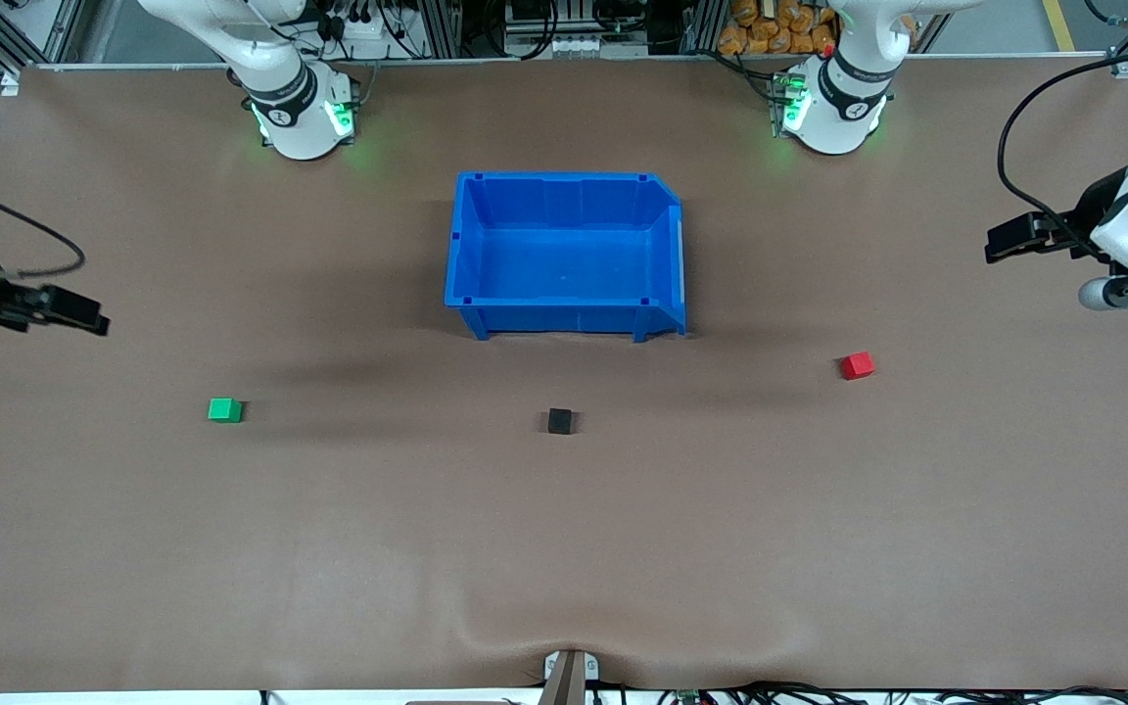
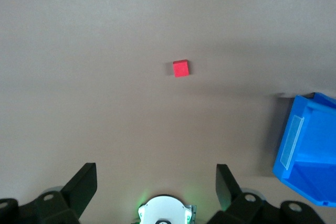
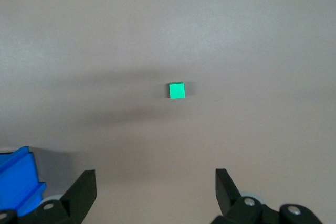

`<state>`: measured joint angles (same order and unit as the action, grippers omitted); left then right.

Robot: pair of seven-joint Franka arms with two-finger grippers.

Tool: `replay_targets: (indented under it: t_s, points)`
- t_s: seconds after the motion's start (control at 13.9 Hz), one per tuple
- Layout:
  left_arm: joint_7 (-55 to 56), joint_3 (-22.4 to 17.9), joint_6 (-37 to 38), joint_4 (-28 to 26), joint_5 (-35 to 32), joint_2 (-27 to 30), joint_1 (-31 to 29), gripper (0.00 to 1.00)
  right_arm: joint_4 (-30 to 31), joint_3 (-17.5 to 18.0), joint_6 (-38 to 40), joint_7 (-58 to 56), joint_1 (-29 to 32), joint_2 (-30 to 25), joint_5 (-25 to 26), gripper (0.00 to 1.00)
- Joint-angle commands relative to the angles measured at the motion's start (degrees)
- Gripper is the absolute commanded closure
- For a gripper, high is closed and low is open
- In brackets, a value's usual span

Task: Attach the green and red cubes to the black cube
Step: 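Reach the green cube with the right gripper, the red with the left gripper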

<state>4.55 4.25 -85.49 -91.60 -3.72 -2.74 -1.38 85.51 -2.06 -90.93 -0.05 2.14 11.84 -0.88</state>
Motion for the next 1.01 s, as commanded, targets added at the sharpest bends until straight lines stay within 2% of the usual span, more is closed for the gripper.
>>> replay_targets:
  t_s: [0.0,0.36,0.5,0.65,0.72,0.79,0.94]
  points:
    - [0.80,0.14,-1.17,-0.51,0.11,-1.03,0.41,0.00,-1.22,0.83,0.40,0.58,4.00,1.77,-0.26,0.00]
    - [0.90,0.49,-6.08,-2.78,0.11,-4.11,0.06,0.00,-1.22,1.00,-5.92,0.66,3.57,10.90,-0.44,0.00]
    - [0.90,0.41,-11.95,-7.25,0.20,-4.47,0.06,0.00,-1.22,1.09,-6.80,0.66,3.57,12.67,-1.92,0.00]
    - [0.81,0.40,-20.99,-13.75,0.11,-4.47,0.06,0.00,-0.53,1.09,-9.96,-0.12,4.18,14.78,-5.96,0.00]
    - [0.81,0.49,-25.38,-16.82,0.03,-4.47,0.15,0.00,0.09,1.00,-10.14,-0.30,3.75,15.83,-5.80,0.00]
    - [0.81,0.49,-28.39,-18.94,0.02,-4.64,0.15,0.00,1.31,1.00,-11.97,-0.39,2.88,16.97,-5.19,0.00]
    - [0.81,0.58,-29.56,-19.32,-0.15,-6.65,0.15,0.00,8.32,1.00,-20.73,-0.48,0.68,16.64,-2.48,0.00]
